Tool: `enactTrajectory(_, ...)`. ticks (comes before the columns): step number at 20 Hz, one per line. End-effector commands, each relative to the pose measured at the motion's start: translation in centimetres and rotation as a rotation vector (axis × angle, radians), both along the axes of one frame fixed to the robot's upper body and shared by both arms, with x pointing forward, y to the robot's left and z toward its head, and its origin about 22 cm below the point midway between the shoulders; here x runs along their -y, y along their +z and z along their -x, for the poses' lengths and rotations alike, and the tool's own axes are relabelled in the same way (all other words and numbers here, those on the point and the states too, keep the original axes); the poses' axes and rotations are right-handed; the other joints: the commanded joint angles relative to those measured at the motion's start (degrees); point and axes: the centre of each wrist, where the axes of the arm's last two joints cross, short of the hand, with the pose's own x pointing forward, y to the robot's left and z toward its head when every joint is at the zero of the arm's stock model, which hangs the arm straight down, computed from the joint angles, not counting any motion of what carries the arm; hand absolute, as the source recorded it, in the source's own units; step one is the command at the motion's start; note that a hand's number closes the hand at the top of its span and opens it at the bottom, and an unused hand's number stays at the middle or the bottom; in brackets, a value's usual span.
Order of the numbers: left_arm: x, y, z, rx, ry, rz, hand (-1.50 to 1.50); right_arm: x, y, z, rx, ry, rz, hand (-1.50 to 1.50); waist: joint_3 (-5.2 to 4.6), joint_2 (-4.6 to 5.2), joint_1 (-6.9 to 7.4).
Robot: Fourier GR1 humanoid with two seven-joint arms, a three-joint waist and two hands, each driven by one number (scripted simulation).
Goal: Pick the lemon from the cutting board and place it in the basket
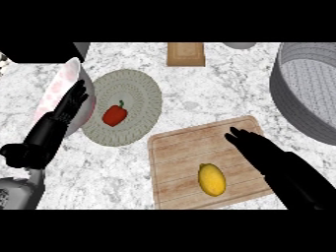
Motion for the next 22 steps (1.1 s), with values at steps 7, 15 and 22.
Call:
enactTrajectory(7,-0.7,0.3,-1.2,-0.011,0.008,-0.019,0.0,-2.3,-5.2,-0.9,0.043,-0.001,0.017,-1.5,-0.07,0.04,-0.09)
enactTrajectory(15,-0.6,0.3,-0.9,-0.013,-0.004,0.01,0.0,-1.2,-4.8,-1.7,0.059,0.048,-0.057,-1.5,-0.07,0.03,-0.11)
enactTrajectory(22,-1.0,1.8,-1.0,-0.001,0.011,0.002,0.0,-2.4,-5.4,-1.3,0.051,0.045,-0.01,-1.5,-0.07,0.0,-0.07)
